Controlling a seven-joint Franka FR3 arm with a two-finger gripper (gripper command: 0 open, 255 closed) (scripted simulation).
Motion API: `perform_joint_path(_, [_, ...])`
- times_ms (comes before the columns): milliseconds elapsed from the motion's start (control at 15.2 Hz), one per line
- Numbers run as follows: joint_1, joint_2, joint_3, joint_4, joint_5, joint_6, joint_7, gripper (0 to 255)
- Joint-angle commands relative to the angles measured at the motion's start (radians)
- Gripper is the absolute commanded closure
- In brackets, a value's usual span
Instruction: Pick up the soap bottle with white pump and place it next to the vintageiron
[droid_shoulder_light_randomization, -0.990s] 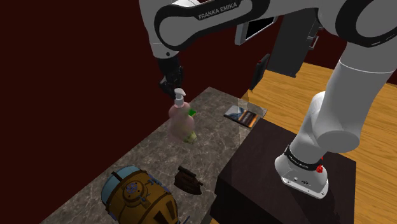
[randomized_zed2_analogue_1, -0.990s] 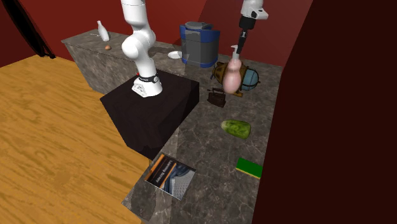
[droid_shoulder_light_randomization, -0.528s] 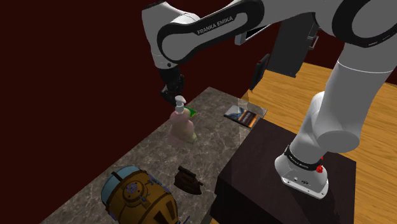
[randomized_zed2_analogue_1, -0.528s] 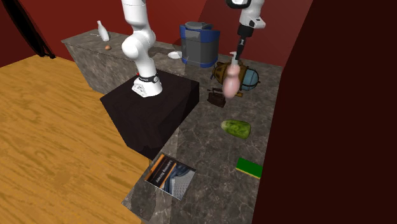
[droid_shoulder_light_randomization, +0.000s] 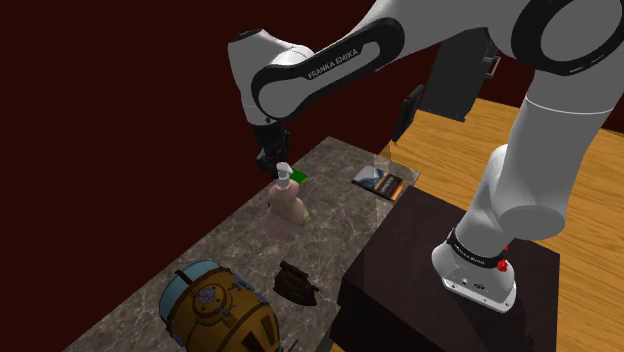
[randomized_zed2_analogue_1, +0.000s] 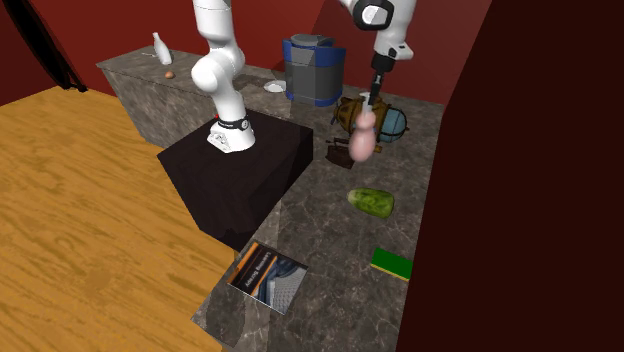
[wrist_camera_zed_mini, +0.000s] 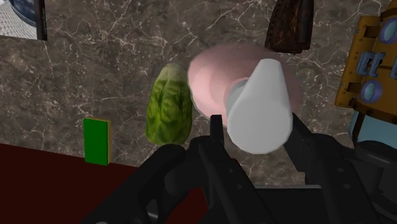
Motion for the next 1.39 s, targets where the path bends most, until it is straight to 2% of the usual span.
perform_joint_path(0, [0.0,0.011,-0.001,-0.013,-0.003,0.026,0.002,255])
perform_joint_path(1320, [0.007,0.154,-0.011,-0.11,-0.04,0.262,0.034,255])
